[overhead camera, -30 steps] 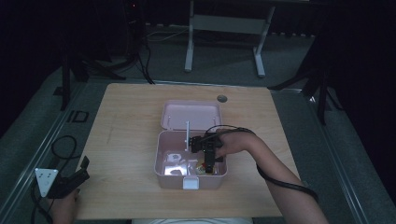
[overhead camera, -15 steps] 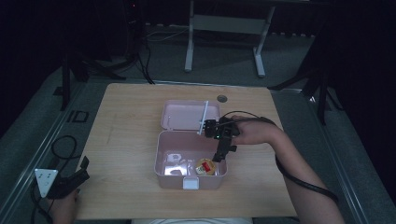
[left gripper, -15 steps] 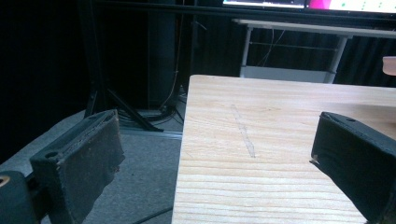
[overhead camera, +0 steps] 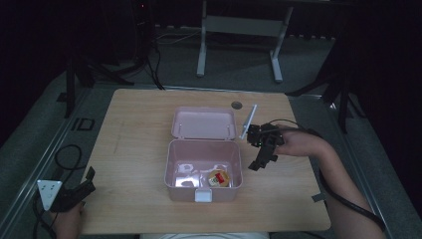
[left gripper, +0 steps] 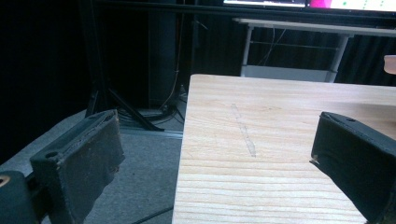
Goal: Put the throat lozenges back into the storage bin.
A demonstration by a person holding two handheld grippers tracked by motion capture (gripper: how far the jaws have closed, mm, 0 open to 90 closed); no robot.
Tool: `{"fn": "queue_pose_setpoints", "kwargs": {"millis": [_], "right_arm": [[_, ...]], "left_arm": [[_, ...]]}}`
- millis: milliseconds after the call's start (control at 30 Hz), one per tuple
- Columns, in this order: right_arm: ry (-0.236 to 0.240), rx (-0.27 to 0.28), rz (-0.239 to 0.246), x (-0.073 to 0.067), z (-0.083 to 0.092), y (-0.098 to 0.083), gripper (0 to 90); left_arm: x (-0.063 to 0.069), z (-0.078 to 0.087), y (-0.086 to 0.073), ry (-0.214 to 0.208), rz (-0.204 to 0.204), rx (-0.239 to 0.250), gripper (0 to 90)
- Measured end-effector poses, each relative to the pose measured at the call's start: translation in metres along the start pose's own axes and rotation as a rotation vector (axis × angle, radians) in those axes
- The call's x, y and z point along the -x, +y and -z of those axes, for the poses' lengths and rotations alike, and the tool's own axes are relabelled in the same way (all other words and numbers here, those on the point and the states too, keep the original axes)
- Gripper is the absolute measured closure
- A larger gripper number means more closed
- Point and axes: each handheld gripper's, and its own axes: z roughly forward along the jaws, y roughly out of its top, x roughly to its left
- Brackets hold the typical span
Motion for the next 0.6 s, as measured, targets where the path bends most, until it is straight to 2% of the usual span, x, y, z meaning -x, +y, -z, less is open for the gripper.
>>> {"fn": "queue_pose_setpoints", "kwargs": {"millis": [133,300,433,500,600], "right_arm": [[-0.002,0.039,-0.027,0.005,-0.012,-0.013,12.8],[-0.038,0.136,-0.044,0.010,-0.032,-0.027,12.8],[-0.061,0.227,-0.064,0.013,-0.056,-0.040,12.8],[-0.081,0.266,-0.094,0.016,-0.071,-0.047,12.4],[-0.147,0.319,-0.143,0.021,-0.092,-0.058,12.3]], "left_arm": [[0.000,0.000,0.000,-0.002,0.002,0.001,2.4],[0.000,0.000,0.000,-0.001,0.002,0.003,2.4],[0.000,0.000,0.000,-0.002,0.006,0.006,2.4],[0.000,0.000,0.000,-0.003,0.004,0.004,2.4],[0.000,0.000,0.000,-0.004,0.003,0.005,2.4]]}}
